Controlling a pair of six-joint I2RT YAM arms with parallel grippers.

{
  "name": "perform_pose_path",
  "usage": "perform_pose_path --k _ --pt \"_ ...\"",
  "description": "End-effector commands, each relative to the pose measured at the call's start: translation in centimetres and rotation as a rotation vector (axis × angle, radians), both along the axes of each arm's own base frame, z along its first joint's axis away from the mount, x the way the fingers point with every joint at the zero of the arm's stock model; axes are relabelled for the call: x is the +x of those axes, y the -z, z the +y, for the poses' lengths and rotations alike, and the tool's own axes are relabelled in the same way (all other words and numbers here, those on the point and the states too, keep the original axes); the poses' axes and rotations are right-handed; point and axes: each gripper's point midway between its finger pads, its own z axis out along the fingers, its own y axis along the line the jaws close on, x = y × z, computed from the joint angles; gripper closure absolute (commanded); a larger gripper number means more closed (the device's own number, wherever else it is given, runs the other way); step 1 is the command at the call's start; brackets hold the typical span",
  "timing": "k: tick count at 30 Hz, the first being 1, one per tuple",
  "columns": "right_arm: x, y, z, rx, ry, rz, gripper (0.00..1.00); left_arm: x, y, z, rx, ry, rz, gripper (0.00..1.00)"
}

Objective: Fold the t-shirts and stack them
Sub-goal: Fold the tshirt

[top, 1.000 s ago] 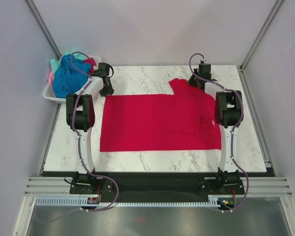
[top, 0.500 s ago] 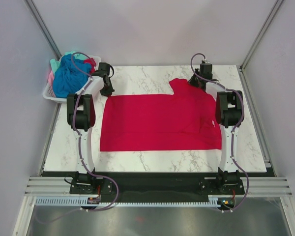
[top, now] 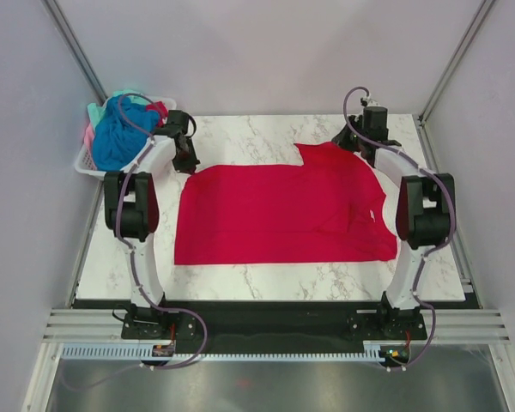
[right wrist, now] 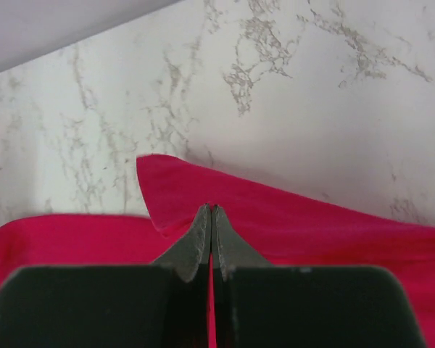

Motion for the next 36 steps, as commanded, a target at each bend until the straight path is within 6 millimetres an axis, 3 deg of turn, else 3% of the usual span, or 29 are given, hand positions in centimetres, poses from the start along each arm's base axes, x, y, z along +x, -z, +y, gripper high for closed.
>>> perform_pose_path --k 1,3,4,5,7,8,9,11,13,14,18,29,36 --pt "-2.8 -5.1 0.1 -0.03 -0.042 -0.101 1.0 -1.8 -4.1 -1.3 -0.057 0.005 -0.058 0.98" --pt "-5.1 -5.1 0.0 -0.036 -0.042 -0.085 1.0 -3.3 -4.5 -1.2 -0.065 0.004 -0.057 0.98" --pt "-6.9 -3.3 -0.5 -0.049 -0.035 -0.029 1.0 -4.4 -4.0 -1.2 -0.066 0.007 -0.043 0.98" --pt "-7.9 -4.6 -0.5 -0.053 -0.032 -0.052 1.0 -4.9 -4.0 -1.2 -0.069 0.008 -0.043 0.98" --pt "-10.3 -3.5 -1.0 -0.066 -0.021 -0.013 1.0 -5.5 -5.3 -1.2 -0.079 0.009 -0.083 0.98" --pt "-11.3 -5.1 -1.3 -0.074 -0.014 -0.048 1.0 -6.7 -4.4 -1.1 -0.077 0.009 -0.059 0.98" --pt "-12.3 -5.1 -1.4 -0.078 -0.009 -0.038 1.0 -7.1 -5.2 -1.1 -0.081 0.011 -0.078 0.98" --pt "-14.4 -6.1 -1.8 -0.085 0.003 -0.056 1.0 -8.3 -4.6 -1.1 -0.083 0.016 -0.066 0.98" --pt "-16.4 -5.5 -2.1 -0.089 0.008 -0.029 1.0 -9.4 -4.6 -0.9 -0.081 0.022 -0.064 0.98" --pt "-17.2 -7.0 -2.2 -0.089 0.016 -0.064 1.0 -9.7 -4.6 -0.8 -0.077 0.023 -0.067 0.98" --pt "-20.5 -7.6 -3.1 -0.113 0.045 -0.054 1.0 -11.0 -4.7 -0.3 -0.055 0.032 -0.067 0.98" --pt "-26.2 -8.3 -4.7 -0.138 0.112 -0.029 1.0 -12.4 -4.1 1.7 0.004 0.028 -0.053 0.98" --pt "-28.5 -4.8 -6.3 -0.148 0.225 0.033 1.0 -13.3 -2.5 2.2 0.027 0.022 -0.006 0.98"
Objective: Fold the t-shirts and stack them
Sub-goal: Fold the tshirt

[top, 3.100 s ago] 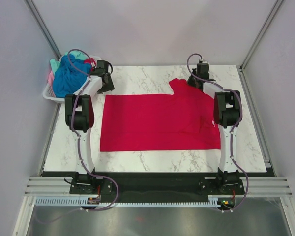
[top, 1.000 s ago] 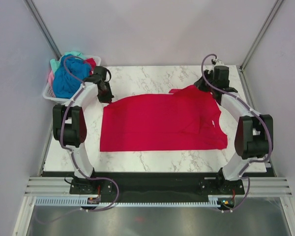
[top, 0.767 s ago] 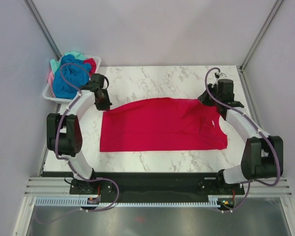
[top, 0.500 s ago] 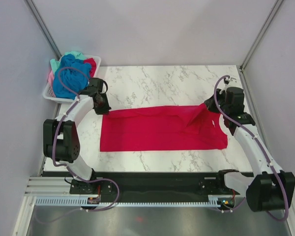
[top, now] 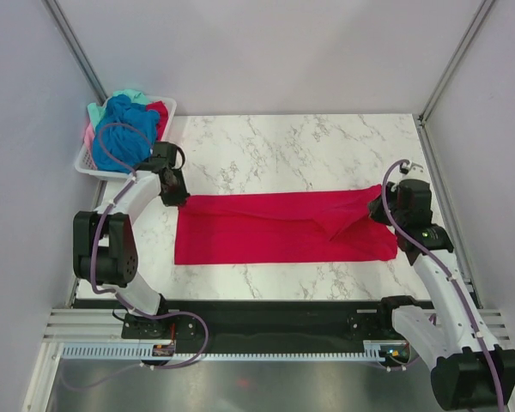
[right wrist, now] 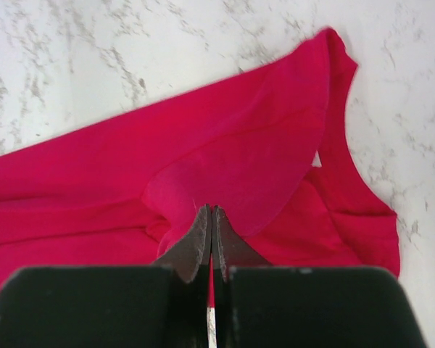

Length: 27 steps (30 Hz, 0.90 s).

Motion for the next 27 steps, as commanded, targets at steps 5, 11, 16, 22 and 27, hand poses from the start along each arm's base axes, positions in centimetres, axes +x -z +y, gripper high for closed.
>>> perform_pose_path --k 5,11,16,22,27 --pt "-2.8 4.4 -3.1 0.033 0.277 0.103 0.97 -0.4 -0.3 0.7 0.038 0.01 -0.026 0.8" --pt "-5.0 7.5 -3.6 0.19 0.463 0.125 0.14 -0.5 -2.0 2.1 0.092 -0.06 -0.083 0.18" --pt "-4.3 6.1 -3.4 0.202 0.444 0.092 0.14 -0.3 -3.3 1.9 0.101 -0.056 -0.129 0.18" --pt "-2.7 5.2 -0.7 0.217 0.293 0.077 0.19 -0.2 -3.2 -2.3 0.126 0.094 -0.128 0.19" --pt "-1.6 8.7 1.7 0.222 0.231 0.185 0.19 -0.3 -1.0 -5.3 0.05 0.17 -0.053 0.18"
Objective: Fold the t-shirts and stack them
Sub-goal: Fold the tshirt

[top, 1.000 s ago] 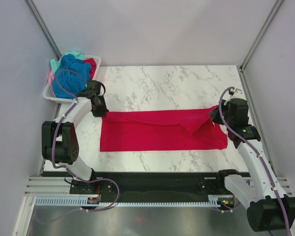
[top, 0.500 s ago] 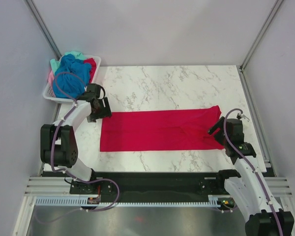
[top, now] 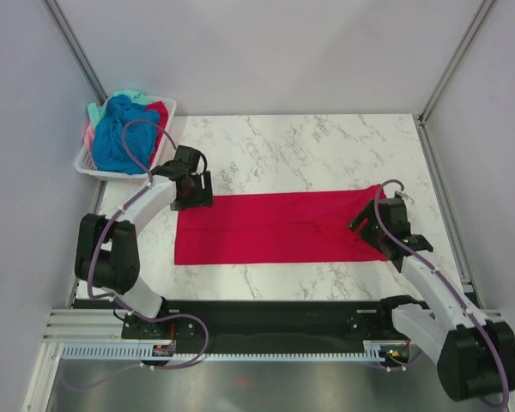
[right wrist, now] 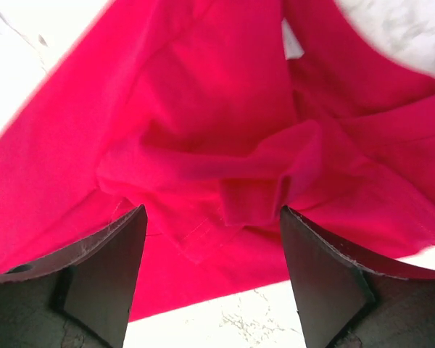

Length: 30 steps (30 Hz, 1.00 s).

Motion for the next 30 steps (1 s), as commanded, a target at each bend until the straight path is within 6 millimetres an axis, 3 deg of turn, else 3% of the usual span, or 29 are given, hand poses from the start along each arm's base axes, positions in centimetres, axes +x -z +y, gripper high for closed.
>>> perform_pose_path --k 1,3,4,9,10,12,14,15,16,17,18,19,20,21,23,24,25,26,27,29,30 --pt "1.6 1.2 1.9 0.03 -0.051 0.024 0.19 0.9 2.1 -2.2 -0.056 0.065 0.073 0.18" --pt "1.9 2.6 1.9 0.023 -0.036 0.06 0.18 0.7 3.2 -3.2 -0.051 0.085 0.144 0.19" --pt "1.9 4.0 1.7 0.01 -0.028 0.109 0.18 0.3 5.0 -3.5 -0.039 0.097 0.206 0.19" --pt "3.4 6.4 1.1 -0.036 0.01 0.182 0.16 -0.6 7.2 -4.2 -0.018 0.13 0.303 0.2" --pt "3.5 7.8 1.1 -0.049 0.011 0.231 0.15 -0.9 7.5 -4.1 -0.01 0.136 0.321 0.19" --pt "5.6 7.7 1.5 -0.055 -0.007 0.23 0.15 -2.2 8.9 -3.9 -0.006 0.14 0.395 0.19" --pt "6.5 9.8 1.4 -0.097 -0.042 0.305 0.14 -4.1 9.5 -5.1 -0.082 0.153 0.465 0.19" --pt "9.2 8.6 1.7 -0.102 -0.049 0.268 0.14 -5.5 9.6 -5.5 -0.117 0.156 0.494 0.19" --pt "9.7 10.3 1.4 -0.113 -0.052 0.329 0.14 -6.0 9.4 -6.5 -0.169 0.154 0.495 0.19" --pt "11.0 10.4 1.4 -0.125 -0.067 0.335 0.14 -6.6 9.2 -7.2 -0.192 0.161 0.495 0.19" --pt "15.1 8.4 1.9 -0.127 -0.07 0.265 0.15 -7.9 8.8 -7.5 -0.224 0.168 0.49 0.19" --pt "15.7 10.6 2.0 -0.143 -0.088 0.333 0.16 -8.3 8.6 -8.9 -0.301 0.174 0.479 0.18" --pt "17.3 10.8 2.5 -0.147 -0.103 0.334 0.17 -9.2 8.5 -9.6 -0.336 0.188 0.483 0.18" --pt "21.0 10.9 3.8 -0.146 -0.132 0.312 0.18 -11.0 8.6 -9.9 -0.366 0.19 0.502 0.17" --pt "23.3 11.1 5.5 -0.151 -0.171 0.336 0.19 -12.6 8.4 -12.1 -0.443 0.223 0.501 0.14" --pt "27.0 8.4 8.0 -0.142 -0.211 0.242 0.19 -14.5 9.1 -12.2 -0.45 0.218 0.53 0.09" --pt "27.3 11.1 8.8 -0.148 -0.23 0.298 0.19 -15.3 8.6 -13.2 -0.489 0.198 0.526 0.08" --pt "28.3 11.3 10.1 -0.139 -0.253 0.287 0.19 -16.1 8.5 -15.3 -0.523 0.259 0.497 0.07" --pt "30.7 11.3 12.4 -0.124 -0.284 0.243 0.18 -17.9 9.1 -15.9 -0.543 0.26 0.528 0.07" --pt "32.1 11.7 14.5 -0.107 -0.318 0.223 0.18 -20.9 8.6 -19.3 -0.624 0.29 0.583 0.06" --pt "33.5 12.1 16.1 -0.081 -0.341 0.19 0.18 -21.2 8.5 -20.9 -0.672 0.319 0.56 0.06"
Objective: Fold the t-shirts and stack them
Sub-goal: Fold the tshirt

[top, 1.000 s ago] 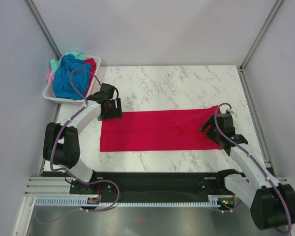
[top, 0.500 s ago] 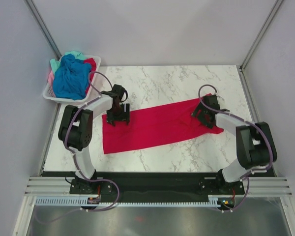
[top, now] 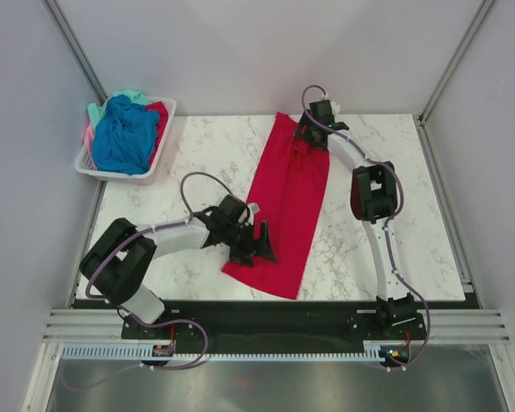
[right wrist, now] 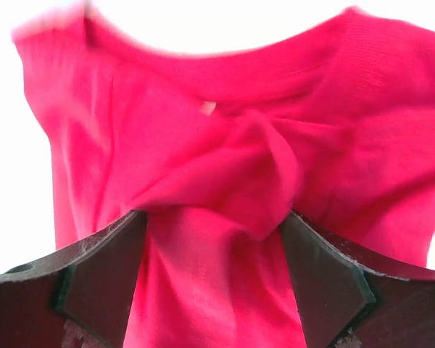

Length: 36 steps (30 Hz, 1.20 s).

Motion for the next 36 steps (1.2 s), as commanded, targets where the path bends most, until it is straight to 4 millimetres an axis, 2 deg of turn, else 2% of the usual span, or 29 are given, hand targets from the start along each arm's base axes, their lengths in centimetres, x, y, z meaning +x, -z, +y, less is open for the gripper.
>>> perform_pose_path --k 1,2,3,4,5,6,10,14,15,16,17,18,19,20,21,22,23,24,26,27,28,29,30,31,32,34,35,36 --pt "-2.3 7.0 5.7 0.057 -0.127 0.175 0.18 -7.3 2.5 -4.3 -0.1 0.002 0.27 0.06" --pt "-1.2 6.5 6.5 0.085 -0.138 0.138 0.18 -8.1 2.4 -5.9 -0.113 0.045 0.264 0.06" --pt "-1.1 7.4 7.3 0.117 -0.16 0.136 0.17 -8.4 2.4 -6.7 -0.108 0.058 0.261 0.06" --pt "-0.2 6.9 8.5 0.166 -0.191 0.085 0.16 -8.5 2.6 -7.3 -0.099 0.068 0.255 0.06" --pt "0.0 6.8 8.9 0.183 -0.208 0.068 0.16 -9.0 3.0 -7.7 -0.087 0.085 0.263 0.06" --pt "0.2 6.8 9.1 0.186 -0.215 0.056 0.16 -8.5 2.7 -8.5 -0.098 0.091 0.254 0.06" --pt "0.9 6.5 8.0 0.129 -0.182 0.024 0.15 -8.3 2.9 -8.7 -0.09 0.104 0.25 0.06" --pt "1.3 4.9 7.9 0.131 -0.198 -0.005 0.16 -8.0 1.3 -9.0 -0.091 0.118 0.22 0.06" --pt "1.7 3.0 8.0 0.135 -0.204 -0.038 0.15 -7.6 0.1 -9.2 -0.106 0.128 0.186 0.06" --pt "1.8 2.1 8.0 0.137 -0.206 -0.052 0.15 -7.9 -0.4 -8.8 -0.082 0.131 0.194 0.06" --pt "1.9 1.2 7.8 0.131 -0.2 -0.066 0.15 -7.3 -1.8 -9.3 -0.095 0.133 0.164 0.06" --pt "2.3 -1.3 7.7 0.136 -0.197 -0.105 0.14 -6.8 -2.7 -9.2 -0.093 0.137 0.124 0.06" --pt "2.4 -2.4 7.4 0.134 -0.184 -0.117 0.14 -6.6 -4.5 -9.0 -0.105 0.139 0.085 0.06" --pt "2.5 -3.7 6.9 0.132 -0.172 -0.132 0.14 -6.5 -5.8 -8.5 -0.083 0.134 0.07 0.06" --pt "2.6 -6.2 6.2 0.133 -0.139 -0.16 0.14 -6.1 -6.5 -7.8 -0.054 0.125 0.03 0.06" --pt "2.6 -7.5 5.9 0.14 -0.134 -0.175 0.14 -6.0 -8.7 -7.4 -0.08 0.121 -0.021 0.06" --pt "2.3 -10.1 5.4 0.149 -0.131 -0.206 0.14 -6.4 -9.3 -6.4 -0.06 0.113 -0.021 0.06" --pt "2.0 -11.6 5.2 0.15 -0.133 -0.221 0.14 -6.4 -9.8 -5.8 -0.052 0.096 -0.046 0.06" --pt "1.1 -14.0 5.1 0.141 -0.158 -0.247 0.13 -7.0 -11.9 -4.3 -0.083 0.075 -0.096 0.06" --pt "0.4 -17.4 4.9 0.14 -0.167 -0.292 0.11 -7.1 -12.2 -3.5 -0.081 0.055 -0.114 0.06" --pt "-0.3 -18.8 4.9 0.135 -0.195 -0.306 0.11 -7.4 -12.3 -3.0 -0.085 0.045 -0.126 0.06" --pt "-1.2 -19.5 5.0 0.136 -0.214 -0.303 0.1 -7.9 -12.0 -1.9 -0.087 0.03 -0.136 0.06" --pt "-2.7 -22.4 4.4 0.132 -0.22 -0.325 0.05 -8.1 -11.5 -1.4 -0.078 0.004 -0.13 0.07" --pt "-3.6 -23.2 3.9 0.115 -0.215 -0.323 0.03 -8.4 -10.9 -0.9 -0.068 -0.011 -0.119 0.08" --pt "-5.7 -24.9 3.2 0.097 -0.22 -0.326 0.02 -9.1 -9.3 0.0 -0.036 -0.024 -0.095 0.1" --pt "-8.8 -24.8 1.6 0.065 -0.194 -0.277 0.02 -9.6 -8.3 0.2 -0.036 -0.054 -0.091 0.11" --pt "-12.3 -24.1 0.6 0.063 -0.186 -0.236 0.02 -10.1 -6.8 0.8 -0.013 -0.062 -0.076 0.11" --pt "-14.3 -23.3 -0.1 0.06 -0.172 -0.202 0.02 -10.2 -6.4 0.9 -0.014 -0.089 -0.073 0.12"
